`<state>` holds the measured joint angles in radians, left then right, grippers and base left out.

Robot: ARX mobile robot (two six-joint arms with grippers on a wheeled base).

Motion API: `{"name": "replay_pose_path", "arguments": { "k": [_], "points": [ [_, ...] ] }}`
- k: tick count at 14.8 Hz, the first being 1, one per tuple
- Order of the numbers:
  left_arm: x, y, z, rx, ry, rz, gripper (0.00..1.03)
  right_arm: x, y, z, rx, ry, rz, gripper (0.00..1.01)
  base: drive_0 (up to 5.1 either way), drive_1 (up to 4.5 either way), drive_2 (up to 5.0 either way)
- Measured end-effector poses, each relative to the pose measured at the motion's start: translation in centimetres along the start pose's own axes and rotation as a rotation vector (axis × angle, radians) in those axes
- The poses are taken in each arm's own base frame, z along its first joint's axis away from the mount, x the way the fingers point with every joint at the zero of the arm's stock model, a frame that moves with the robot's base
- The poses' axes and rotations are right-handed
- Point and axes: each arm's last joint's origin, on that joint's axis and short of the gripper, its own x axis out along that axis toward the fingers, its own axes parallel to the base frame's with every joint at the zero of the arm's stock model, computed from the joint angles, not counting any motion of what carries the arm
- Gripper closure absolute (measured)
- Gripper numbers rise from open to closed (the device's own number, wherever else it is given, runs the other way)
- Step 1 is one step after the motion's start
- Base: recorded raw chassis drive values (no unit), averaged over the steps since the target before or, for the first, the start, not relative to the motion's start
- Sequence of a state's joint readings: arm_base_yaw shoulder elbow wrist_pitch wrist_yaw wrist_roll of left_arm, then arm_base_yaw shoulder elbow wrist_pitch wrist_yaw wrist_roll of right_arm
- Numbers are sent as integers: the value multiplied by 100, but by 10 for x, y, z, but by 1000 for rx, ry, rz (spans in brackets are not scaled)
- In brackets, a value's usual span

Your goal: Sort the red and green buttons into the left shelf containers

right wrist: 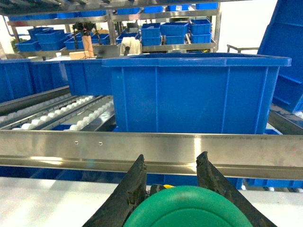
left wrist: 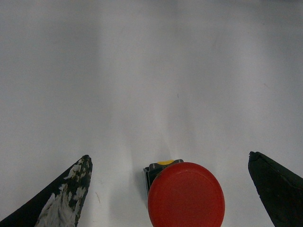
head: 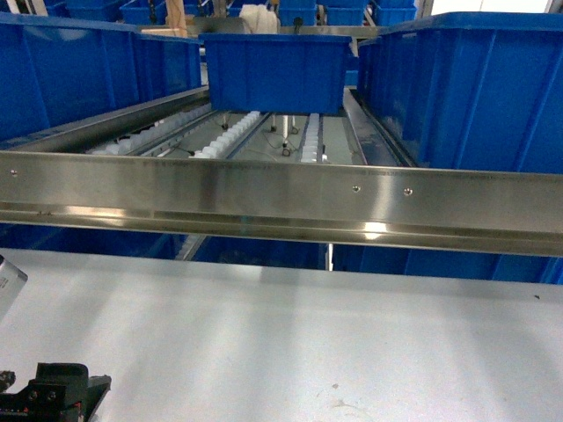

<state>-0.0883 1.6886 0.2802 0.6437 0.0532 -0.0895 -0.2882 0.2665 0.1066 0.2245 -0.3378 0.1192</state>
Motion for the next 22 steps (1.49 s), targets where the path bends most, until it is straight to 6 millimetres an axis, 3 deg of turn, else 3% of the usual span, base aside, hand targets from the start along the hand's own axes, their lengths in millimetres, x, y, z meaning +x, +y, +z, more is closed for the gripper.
{"name": "replay_pose_path", "arguments": {
  "k": [8,14,15,18,22],
  "points": [
    [20,-9,-15,54,25,-18,5,0,0,0,0,0,0,73,0,0,0],
    [23,-1,-19,28,28,15,70,0,0,0,0,0,0,73,0,0,0],
    [23,1,-20,20,24,19,72,0,0,0,0,0,0,73,0,0,0],
    [-10,7,3,10,-62,68,72,0,0,0,0,0,0,73,0,0,0],
    [-67,-9,38,61,-284,32,72,0,0,0,0,0,0,73,0,0,0]
  ]
}}
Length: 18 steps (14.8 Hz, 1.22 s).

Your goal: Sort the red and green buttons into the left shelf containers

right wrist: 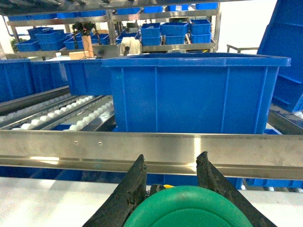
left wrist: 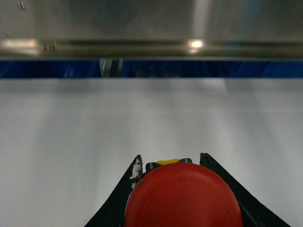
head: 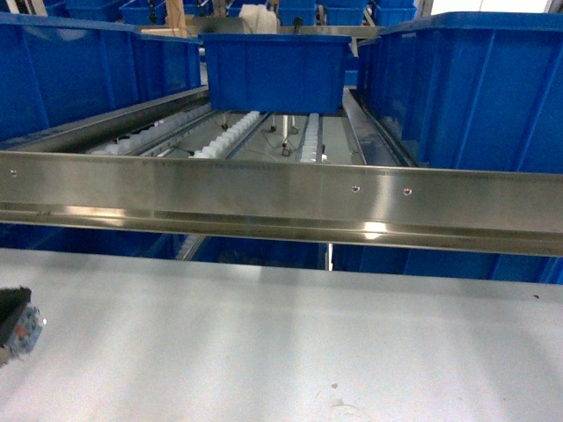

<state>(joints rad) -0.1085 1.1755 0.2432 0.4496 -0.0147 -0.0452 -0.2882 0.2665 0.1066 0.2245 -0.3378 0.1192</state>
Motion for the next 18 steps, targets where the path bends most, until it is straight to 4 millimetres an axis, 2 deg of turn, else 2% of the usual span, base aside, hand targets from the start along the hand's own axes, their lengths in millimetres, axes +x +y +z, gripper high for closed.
{"name": "replay_pose_path", "arguments": {
  "k": [2,5,6,7,18],
  "points": [
    [-35,-5,17,-20,-128,-14,72,0,0,0,0,0,0,73,0,0,0],
    [-91,3,18,-106,-237,74,72,0,0,0,0,0,0,73,0,0,0],
    [-97,3,23,-121,-291,67,72,0,0,0,0,0,0,73,0,0,0],
    [-96,3,22,-121,-272,69,72,0,0,0,0,0,0,73,0,0,0],
    [-95,3,22,-122,-269,69,72,0,0,0,0,0,0,73,-449,74,405]
  ]
}}
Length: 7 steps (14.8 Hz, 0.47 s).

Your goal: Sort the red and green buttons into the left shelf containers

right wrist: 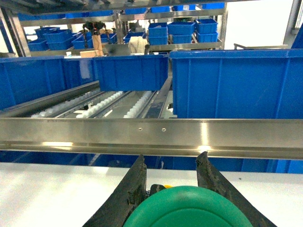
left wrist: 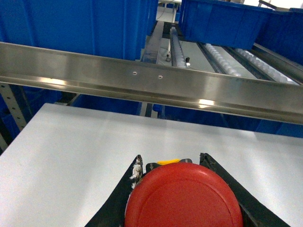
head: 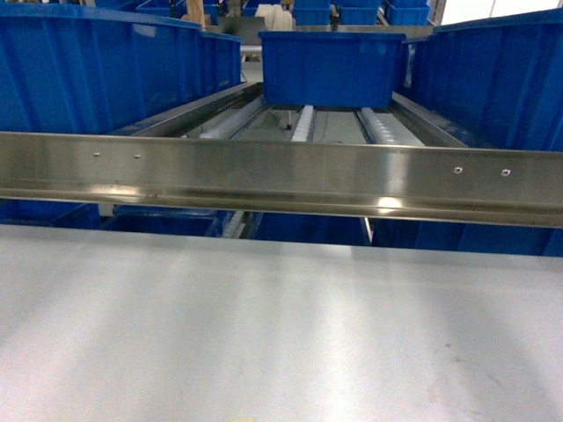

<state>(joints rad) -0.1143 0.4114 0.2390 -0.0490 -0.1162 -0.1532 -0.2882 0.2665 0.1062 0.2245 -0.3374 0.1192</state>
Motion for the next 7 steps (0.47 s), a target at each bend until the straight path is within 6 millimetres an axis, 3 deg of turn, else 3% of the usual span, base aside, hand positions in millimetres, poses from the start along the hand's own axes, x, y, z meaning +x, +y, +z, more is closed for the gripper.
{"name": "replay_pose_path", "arguments": {
  "k": [4,7],
  "points": [
    [0,0,0,0,0,0,72,0,0,0,1,3,0,73,-471,87,378],
    [0,0,0,-1,-1,0,72,0,0,0,-1,-3,0,73,-481,258,258]
  ]
}}
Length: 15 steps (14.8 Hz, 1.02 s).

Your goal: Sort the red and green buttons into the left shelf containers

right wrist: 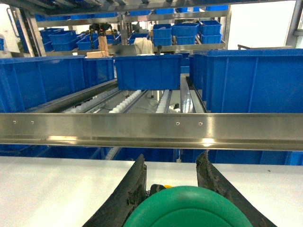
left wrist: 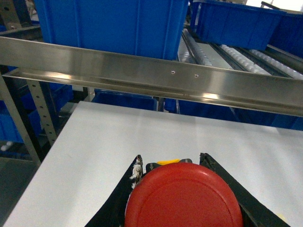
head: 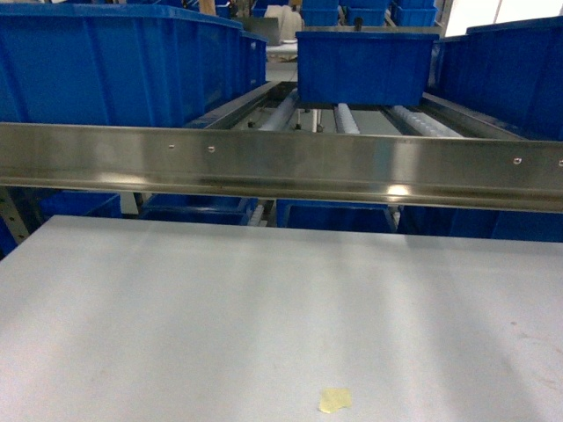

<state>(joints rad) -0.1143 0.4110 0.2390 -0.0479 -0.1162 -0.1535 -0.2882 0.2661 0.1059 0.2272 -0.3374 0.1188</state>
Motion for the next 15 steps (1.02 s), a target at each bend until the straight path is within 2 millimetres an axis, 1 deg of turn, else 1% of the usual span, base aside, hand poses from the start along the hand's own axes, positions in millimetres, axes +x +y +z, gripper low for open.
{"name": "replay_pose_path", "arguments": {
  "k": [15],
  "points": [
    [0,0,0,0,2,0,72,0,0,-1,2,5,0,73,-495,235,259]
  ]
}}
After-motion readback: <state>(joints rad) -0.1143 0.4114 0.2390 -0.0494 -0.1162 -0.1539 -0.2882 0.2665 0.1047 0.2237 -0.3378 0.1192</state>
